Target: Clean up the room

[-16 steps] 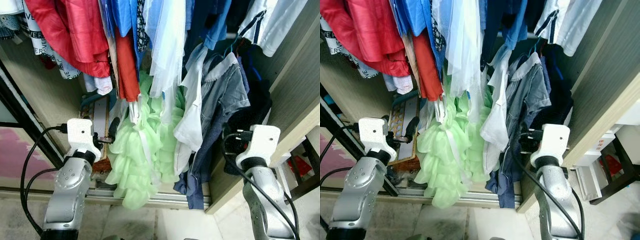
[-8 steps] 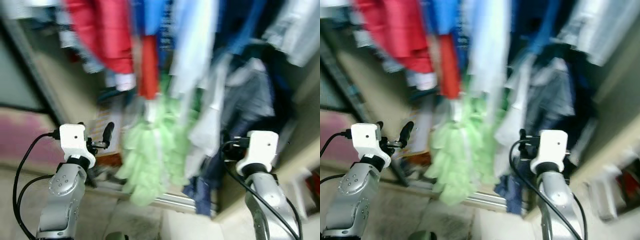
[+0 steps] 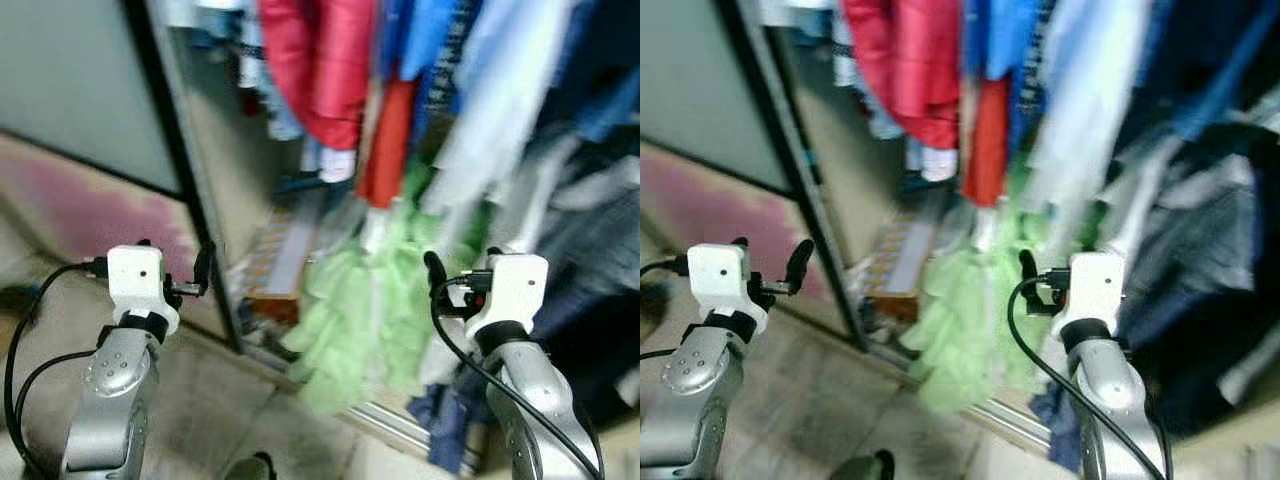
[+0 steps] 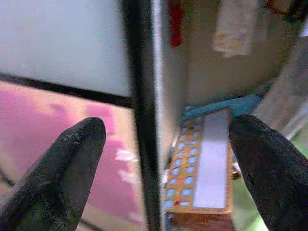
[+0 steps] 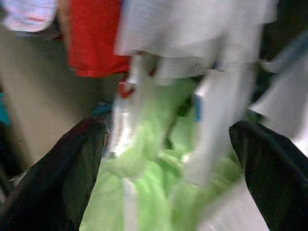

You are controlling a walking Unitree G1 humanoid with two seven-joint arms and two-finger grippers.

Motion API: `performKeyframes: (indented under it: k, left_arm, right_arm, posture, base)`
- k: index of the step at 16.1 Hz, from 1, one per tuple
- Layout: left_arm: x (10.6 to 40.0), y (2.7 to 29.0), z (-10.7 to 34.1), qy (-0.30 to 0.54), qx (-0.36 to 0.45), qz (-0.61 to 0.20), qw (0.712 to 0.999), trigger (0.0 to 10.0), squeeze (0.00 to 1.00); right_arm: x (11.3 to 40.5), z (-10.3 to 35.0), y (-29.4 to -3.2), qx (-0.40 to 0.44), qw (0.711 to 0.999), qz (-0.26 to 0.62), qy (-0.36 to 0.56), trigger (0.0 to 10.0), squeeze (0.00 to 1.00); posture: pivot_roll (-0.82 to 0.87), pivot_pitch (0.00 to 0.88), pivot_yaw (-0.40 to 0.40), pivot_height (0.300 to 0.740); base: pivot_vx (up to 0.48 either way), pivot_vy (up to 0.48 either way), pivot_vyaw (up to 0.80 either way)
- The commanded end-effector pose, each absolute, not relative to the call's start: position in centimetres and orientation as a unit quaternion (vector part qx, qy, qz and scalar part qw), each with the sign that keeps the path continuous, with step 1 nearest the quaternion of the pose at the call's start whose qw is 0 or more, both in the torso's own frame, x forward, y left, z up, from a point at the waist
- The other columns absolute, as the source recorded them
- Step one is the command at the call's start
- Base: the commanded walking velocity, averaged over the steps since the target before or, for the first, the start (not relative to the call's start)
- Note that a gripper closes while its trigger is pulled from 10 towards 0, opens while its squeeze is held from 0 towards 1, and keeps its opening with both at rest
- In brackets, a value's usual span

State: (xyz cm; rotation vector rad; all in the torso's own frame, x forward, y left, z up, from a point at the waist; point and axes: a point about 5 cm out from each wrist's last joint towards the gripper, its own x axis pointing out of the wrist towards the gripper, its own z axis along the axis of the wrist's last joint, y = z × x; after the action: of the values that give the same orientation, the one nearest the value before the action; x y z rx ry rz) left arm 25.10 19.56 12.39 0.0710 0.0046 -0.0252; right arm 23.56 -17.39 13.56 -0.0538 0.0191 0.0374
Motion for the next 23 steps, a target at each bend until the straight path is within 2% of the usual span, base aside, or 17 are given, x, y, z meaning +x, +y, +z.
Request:
performKeyframes:
  k: [1,3,12,16,20,23]
  left_arm:
    - [25.0,19.5,12.8,-0.001,0.047,-0.005,0.999,10.0,0.0]
    - [24.5,20.4,12.7,0.001,0.061,0.05,0.997,10.0,0.0]
    - [25.0,19.9,12.1,0.005,0.069,0.039,0.997,10.0,0.0]
    - [26.7,19.5,12.5,-0.012,0.07,0.042,0.997,10.0,0.0]
    - [26.4,20.2,9.9,0.015,0.094,0.041,0.995,10.0,0.0]
    - [25.3,20.9,8.6,0.034,0.07,0.064,0.995,10.0,0.0]
  right_arm:
    - [23.7,13.9,-17.3,-0.021,0.999,0.026,0.002,10.0,0.0]
    - [23.6,13.8,-17.3,-0.014,0.999,0.029,0.004,10.0,0.0]
    - [24.0,13.0,-17.3,0.002,0.999,0.033,0.013,10.0,0.0]
    - [25.7,11.4,-17.5,0.0,0.999,0.028,0.021,10.0,0.0]
    - [26.3,9.4,-18.0,0.034,0.998,0.008,0.055,10.0,0.0]
    - [25.5,8.0,-18.5,0.005,0.997,0.008,0.071,10.0,0.0]
  posture:
    - [-0.07,0.0,-0.029,0.74]
    - [-0.08,0.0,-0.022,0.74]
    - [-0.07,0.0,-0.011,0.74]
    - [-0.04,0.0,-0.01,0.74]
    - [-0.04,0.0,-0.008,0.74]
    - [-0.04,0.0,-0.028,0.74]
  base:
    - [0.0,0.0,0.8]
    - [0.0,0.0,0.8]
    - [0.0,0.0,0.8]
    - [0.0,0.0,0.8]
    - [0.0,0.0,0.12]
    - [0.0,0.0,0.0]
